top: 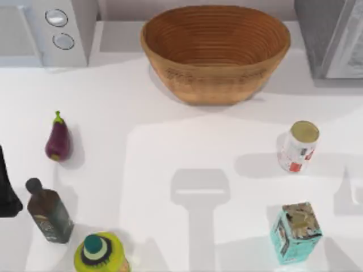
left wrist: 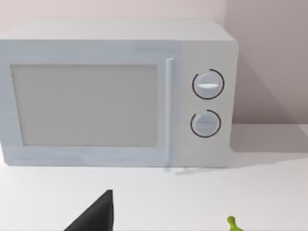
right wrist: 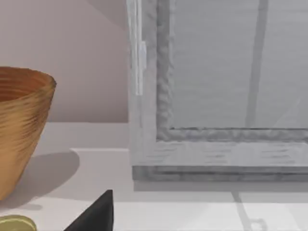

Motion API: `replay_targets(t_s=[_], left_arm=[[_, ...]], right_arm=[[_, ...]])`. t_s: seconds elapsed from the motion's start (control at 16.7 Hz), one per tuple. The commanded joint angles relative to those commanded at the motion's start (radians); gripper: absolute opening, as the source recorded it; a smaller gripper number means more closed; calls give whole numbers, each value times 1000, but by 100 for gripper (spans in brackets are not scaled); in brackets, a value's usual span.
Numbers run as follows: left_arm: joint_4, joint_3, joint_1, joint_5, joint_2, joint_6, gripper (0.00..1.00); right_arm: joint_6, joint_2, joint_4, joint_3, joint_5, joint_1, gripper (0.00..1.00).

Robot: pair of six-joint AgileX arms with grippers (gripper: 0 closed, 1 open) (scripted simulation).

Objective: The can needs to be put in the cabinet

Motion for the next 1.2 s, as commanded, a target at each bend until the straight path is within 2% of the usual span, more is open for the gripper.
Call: replay_targets(t_s=[0.24, 0.48, 1.2], left_arm=[[0, 0, 0, 0, 0, 0, 100], [0, 0, 0, 0, 0, 0, 100], [0, 0, 0, 0, 0, 0, 100]], right_arm=[[10, 33, 17, 10, 16, 19, 100], [62, 225, 104, 60, 100, 112, 100], [309, 1327, 526, 311, 475, 534, 100]])
